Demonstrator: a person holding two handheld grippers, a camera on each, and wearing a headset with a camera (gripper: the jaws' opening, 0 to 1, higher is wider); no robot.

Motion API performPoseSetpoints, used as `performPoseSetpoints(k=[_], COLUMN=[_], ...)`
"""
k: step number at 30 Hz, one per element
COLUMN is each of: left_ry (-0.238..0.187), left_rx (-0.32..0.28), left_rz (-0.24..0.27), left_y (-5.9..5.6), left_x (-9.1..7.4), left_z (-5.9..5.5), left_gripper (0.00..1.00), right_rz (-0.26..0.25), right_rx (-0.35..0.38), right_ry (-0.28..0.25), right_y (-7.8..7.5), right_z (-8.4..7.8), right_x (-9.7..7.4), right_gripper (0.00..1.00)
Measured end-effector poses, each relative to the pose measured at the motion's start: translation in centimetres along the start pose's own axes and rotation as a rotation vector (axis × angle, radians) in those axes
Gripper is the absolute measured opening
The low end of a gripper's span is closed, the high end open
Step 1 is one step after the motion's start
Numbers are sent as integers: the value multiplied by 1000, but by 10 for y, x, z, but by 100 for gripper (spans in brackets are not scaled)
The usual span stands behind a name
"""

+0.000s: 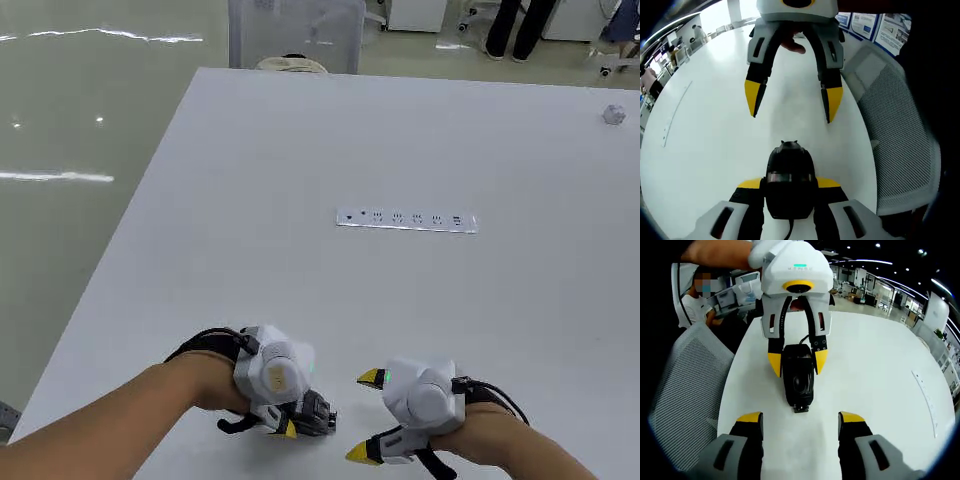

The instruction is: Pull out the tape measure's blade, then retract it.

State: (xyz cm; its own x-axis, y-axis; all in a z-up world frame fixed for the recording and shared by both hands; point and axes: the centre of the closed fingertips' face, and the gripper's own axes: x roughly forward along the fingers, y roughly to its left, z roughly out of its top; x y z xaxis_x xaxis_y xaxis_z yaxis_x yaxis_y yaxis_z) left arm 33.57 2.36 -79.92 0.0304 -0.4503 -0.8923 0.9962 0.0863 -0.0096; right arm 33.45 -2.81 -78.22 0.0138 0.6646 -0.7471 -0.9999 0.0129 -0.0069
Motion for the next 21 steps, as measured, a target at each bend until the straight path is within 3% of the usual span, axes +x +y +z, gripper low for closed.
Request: performPoseSetpoints(k=[3, 11, 17, 21], left_ry=[-24, -32, -47, -47], left_rx=[-22, -30, -42, -35], left_rz=[0, 4, 4, 5], left_y=[1, 1, 0, 1], left_x=[0, 0, 0, 0], left_z=[0, 1, 1, 1], left_gripper=[34, 34, 34, 34], right_rz=[4, 24, 95, 129], right_rx=[-13, -49, -95, -89], right_ry=[4, 33, 135, 183], right_y=[-1, -4, 1, 1], right_z=[3, 9, 5, 2], right_x=[2, 6, 16, 25], right_gripper=[61, 57, 49, 44])
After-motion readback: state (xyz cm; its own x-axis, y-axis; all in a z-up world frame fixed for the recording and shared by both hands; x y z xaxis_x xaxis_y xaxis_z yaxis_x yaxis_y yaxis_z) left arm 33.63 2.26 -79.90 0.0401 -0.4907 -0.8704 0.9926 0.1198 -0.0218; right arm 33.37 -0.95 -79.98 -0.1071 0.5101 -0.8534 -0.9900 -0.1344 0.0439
